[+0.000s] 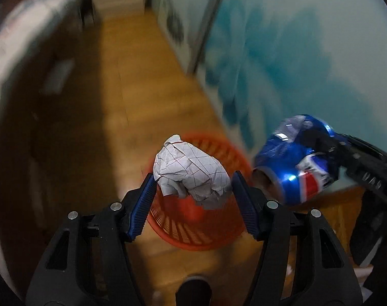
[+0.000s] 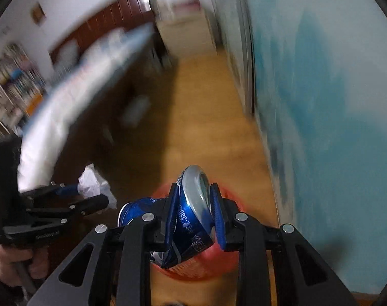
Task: Collect trash
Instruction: 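Carry the can and paper to the orange basket and open both tools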
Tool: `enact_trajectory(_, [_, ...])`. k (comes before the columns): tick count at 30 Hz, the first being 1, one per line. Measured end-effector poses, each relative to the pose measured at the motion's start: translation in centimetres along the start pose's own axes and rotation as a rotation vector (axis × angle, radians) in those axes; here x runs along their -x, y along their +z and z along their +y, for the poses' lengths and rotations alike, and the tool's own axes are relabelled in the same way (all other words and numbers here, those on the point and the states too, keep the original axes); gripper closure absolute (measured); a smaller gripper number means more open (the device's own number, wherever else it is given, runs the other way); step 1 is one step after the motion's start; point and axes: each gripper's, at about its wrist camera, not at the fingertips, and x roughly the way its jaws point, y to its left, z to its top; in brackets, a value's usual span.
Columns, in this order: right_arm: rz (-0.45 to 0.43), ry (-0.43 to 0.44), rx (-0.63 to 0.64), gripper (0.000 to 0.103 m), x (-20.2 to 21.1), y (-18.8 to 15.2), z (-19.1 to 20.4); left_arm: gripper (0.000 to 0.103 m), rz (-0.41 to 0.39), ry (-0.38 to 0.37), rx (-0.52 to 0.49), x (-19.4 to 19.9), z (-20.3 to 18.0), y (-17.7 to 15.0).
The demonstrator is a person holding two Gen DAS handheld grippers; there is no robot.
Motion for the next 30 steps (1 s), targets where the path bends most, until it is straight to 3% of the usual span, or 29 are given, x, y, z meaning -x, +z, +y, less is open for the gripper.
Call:
enact_trajectory(5, [0.184, -0.020, -0.028, 0.076, -10.2, -2.6, -2.8, 0.041, 0.161, 0.073, -0.072, -9.7, -1.1, -1.1])
enact_trajectory(9, [0.251, 0.005, -0.081, 0.076, -13.5, -5.7, -1.7, 0.040, 0.210, 0.101, -0.105, -11.9, -1.3, -2.2])
enact_trajectory(12, [0.227, 0.023, -0.162, 0.074, -14.4, -6.0, -1.9, 0.034, 0.207, 0.119, -0.149, -12.4, -1.6, -2.1])
enact_trajectory(14, [0.211, 0.004, -0.185, 0.065, -13.9, -5.9, -2.2, 0.029, 0.206, 0.162, -0.188, -12.2, -1.8, -2.2])
enact_trajectory(16, [0.188, 0.006, -0.204, 0.038, -13.5, -5.8, -2.4, 0.025, 0.221, 0.182, -0.201, -12.4, -1.7, -2.0])
enact_trajectory(17, [0.171, -0.005, -0.207, 0.032, -12.9, -5.6, -2.5, 0.025, 0.228, 0.195, -0.205, -12.5, -1.7, -1.9])
enact_trajectory(19, [0.143, -0.014, -0.213, 0.031, -13.0, -4.8, -2.9, 0.025, 0.227, 0.200, -0.205, -12.0, -1.7, -2.0])
enact_trajectory(22, [0.092, -0.002, -0.227, 0.031, -9.8, -3.9, -3.2, 0.025, 0.206, 0.185, -0.203, -9.8, -1.9, -2.1])
enact_trajectory(30, [-0.123, 0.029, -0.176, 0.031, 3.9, 0.2, 0.5, 0.021, 0.030, 0.136, -0.211, -0.1, -2.0, -1.8])
